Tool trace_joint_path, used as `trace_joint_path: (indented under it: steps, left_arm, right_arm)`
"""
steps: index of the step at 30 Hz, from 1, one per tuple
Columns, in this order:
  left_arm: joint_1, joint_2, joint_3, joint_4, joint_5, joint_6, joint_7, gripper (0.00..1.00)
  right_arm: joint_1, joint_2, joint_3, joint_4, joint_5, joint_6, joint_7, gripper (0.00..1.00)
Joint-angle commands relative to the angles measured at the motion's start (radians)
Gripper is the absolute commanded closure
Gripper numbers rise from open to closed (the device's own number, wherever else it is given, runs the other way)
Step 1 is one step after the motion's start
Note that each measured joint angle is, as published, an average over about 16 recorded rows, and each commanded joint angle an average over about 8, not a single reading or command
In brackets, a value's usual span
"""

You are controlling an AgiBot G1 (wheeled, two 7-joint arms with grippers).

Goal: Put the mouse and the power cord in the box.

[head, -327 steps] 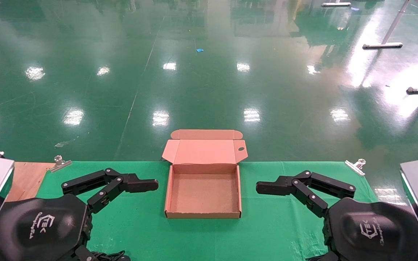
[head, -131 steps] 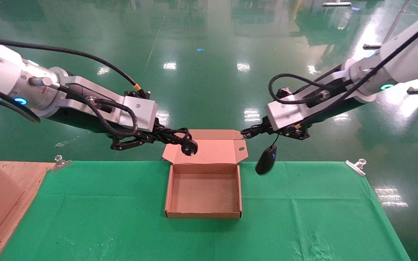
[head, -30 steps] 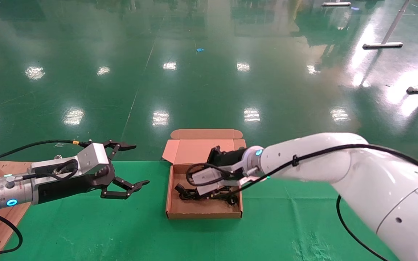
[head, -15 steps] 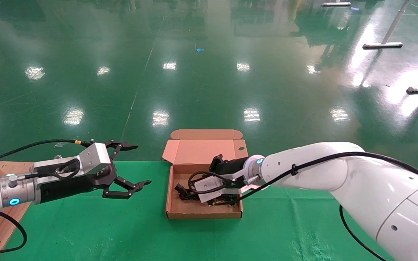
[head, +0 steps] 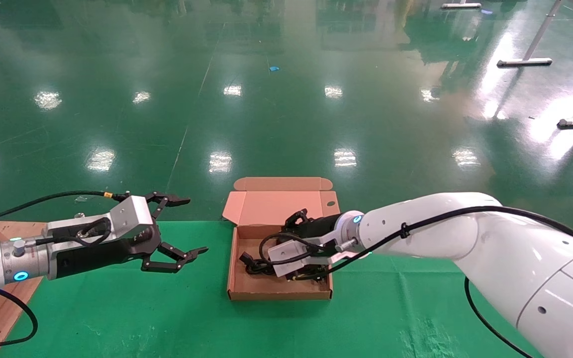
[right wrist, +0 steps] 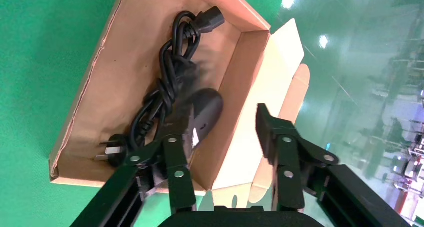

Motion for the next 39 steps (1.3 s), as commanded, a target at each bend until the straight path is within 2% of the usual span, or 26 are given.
trace_joint_path:
  steps: [1, 8, 39]
  left_arm:
    - [0.000, 0.000, 0.001, 0.000, 0.000, -0.001, 0.001, 0.00]
    - [0.046, -0.035, -0.048, -0.111, -0.017, 0.020, -0.088, 0.00]
    - [0.290, -0.220, -0.309, -0.701, -0.107, 0.135, -0.562, 0.00]
  right_arm:
    - [0.002, 0.003, -0.002, 0.004, -0.003, 0.001, -0.002, 0.00]
    - [-0.031, 0.043, 0.057, 0.036, 0.052, -0.046, 0.032, 0.00]
    - [-0.334, 0.433, 0.579, 0.369, 0.505, -0.462, 0.304, 0.00]
